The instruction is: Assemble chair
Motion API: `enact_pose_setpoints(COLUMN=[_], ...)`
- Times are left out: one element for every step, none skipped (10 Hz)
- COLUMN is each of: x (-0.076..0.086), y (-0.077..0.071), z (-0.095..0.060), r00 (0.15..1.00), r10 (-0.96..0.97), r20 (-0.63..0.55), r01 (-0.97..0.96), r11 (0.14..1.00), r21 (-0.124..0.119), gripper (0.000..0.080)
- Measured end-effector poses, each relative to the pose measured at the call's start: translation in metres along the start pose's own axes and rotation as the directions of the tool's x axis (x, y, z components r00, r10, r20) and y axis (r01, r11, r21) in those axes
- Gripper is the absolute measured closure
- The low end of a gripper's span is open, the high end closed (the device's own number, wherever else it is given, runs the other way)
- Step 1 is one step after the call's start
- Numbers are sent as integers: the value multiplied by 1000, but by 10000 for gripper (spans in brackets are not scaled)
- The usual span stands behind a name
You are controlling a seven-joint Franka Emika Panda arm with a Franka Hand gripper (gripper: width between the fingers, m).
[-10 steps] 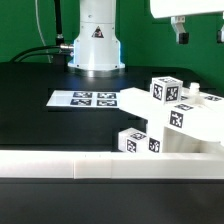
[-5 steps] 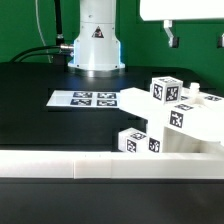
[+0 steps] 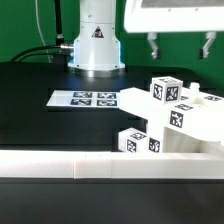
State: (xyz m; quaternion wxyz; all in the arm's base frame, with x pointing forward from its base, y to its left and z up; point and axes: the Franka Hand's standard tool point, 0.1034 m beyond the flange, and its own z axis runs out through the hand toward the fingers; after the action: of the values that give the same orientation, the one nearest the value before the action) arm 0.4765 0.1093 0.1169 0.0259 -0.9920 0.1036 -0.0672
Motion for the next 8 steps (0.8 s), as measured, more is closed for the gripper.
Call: enact_pose_setpoints(x=[-5,-6,-6,-8,-10,-15,-18,-23], y=[7,5,6,7,10,18,25,27], z=[9,9,9,10,11,14,20,26], r00=[1000,1000,1000,1000,999,993,988,974], r10=[1,0,-1,0,-4,7,14,30], r20=[-9,0,2,26,46,114,156,223], r01=[-1,0,1,1,5,-5,-9,-21], r11=[1000,1000,1000,1000,1000,1000,1000,999], r21=[-2,-3,-4,-9,-11,-15,-29,-43], gripper=[151,151,151,151,151,151,151,151])
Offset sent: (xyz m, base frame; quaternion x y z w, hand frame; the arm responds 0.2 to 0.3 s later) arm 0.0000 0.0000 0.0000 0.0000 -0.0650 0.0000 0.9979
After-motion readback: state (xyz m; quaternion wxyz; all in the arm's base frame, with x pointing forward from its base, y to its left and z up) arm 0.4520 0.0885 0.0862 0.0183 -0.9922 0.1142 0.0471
